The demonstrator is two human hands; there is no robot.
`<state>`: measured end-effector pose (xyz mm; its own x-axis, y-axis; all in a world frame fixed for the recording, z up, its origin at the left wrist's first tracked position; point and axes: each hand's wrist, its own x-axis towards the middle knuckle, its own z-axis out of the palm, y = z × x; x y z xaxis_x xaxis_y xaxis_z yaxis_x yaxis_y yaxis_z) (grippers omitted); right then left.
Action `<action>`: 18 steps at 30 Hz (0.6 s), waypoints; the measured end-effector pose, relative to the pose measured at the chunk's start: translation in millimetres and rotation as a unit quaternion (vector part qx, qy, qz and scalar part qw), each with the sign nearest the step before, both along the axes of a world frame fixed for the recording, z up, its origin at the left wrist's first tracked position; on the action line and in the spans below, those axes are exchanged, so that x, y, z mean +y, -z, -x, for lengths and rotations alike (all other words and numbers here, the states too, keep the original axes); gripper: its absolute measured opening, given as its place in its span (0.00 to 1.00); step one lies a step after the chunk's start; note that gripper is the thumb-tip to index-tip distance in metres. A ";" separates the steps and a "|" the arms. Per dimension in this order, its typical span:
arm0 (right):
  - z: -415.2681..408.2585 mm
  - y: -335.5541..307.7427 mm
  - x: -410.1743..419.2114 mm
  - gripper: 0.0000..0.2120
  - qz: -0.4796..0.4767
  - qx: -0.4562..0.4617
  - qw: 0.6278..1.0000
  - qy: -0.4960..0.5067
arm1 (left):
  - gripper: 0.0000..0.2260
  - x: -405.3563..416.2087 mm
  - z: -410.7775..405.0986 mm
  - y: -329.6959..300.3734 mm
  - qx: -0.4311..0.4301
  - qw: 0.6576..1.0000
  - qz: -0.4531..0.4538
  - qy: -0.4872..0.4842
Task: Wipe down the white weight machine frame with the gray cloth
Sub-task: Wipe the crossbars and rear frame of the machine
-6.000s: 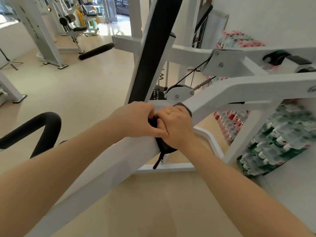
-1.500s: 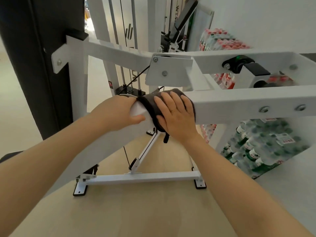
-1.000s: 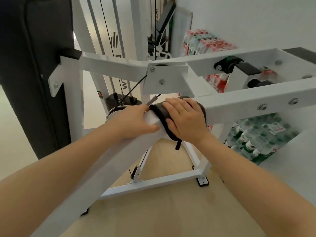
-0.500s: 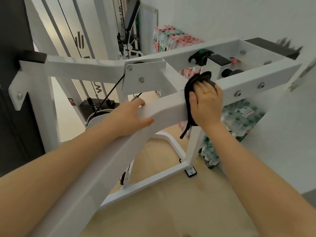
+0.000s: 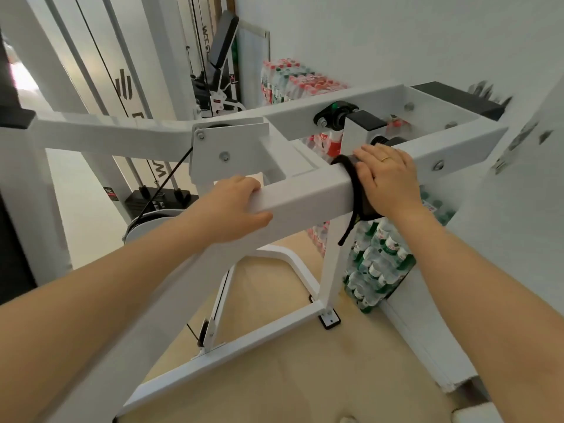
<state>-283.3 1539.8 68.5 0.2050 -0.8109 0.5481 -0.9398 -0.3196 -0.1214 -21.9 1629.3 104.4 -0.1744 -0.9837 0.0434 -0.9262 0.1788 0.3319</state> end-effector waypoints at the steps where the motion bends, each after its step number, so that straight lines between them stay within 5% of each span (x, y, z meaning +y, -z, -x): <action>1: 10.2 -1.2 -6.0 0.25 -0.013 -0.001 1.000 0.019 | 0.23 -2.3 4.7 -0.3 -0.002 1.000 0.003 -0.002; 4: 14.1 -6.2 -12.3 0.25 -0.027 0.010 0.999 0.030 | 0.25 -9.4 22.3 -2.4 -0.007 1.000 0.012 0.001; 12: 7.2 -2.6 -4.0 0.22 0.064 0.092 0.973 -0.204 | 0.28 -41.6 80.6 -14.4 -0.033 0.998 0.058 0.014; 18: 83.9 5.0 -45.1 0.21 0.115 0.114 0.970 -0.181 | 0.28 -64.6 122.2 -11.5 -0.070 0.997 0.039 -0.002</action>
<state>-367.2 1494.8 63.4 0.5901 -0.5246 0.6136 -0.7552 -0.6274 0.1898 -144.1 1564.7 115.9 -0.1795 -0.9791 0.0957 -0.9635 0.1946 0.1839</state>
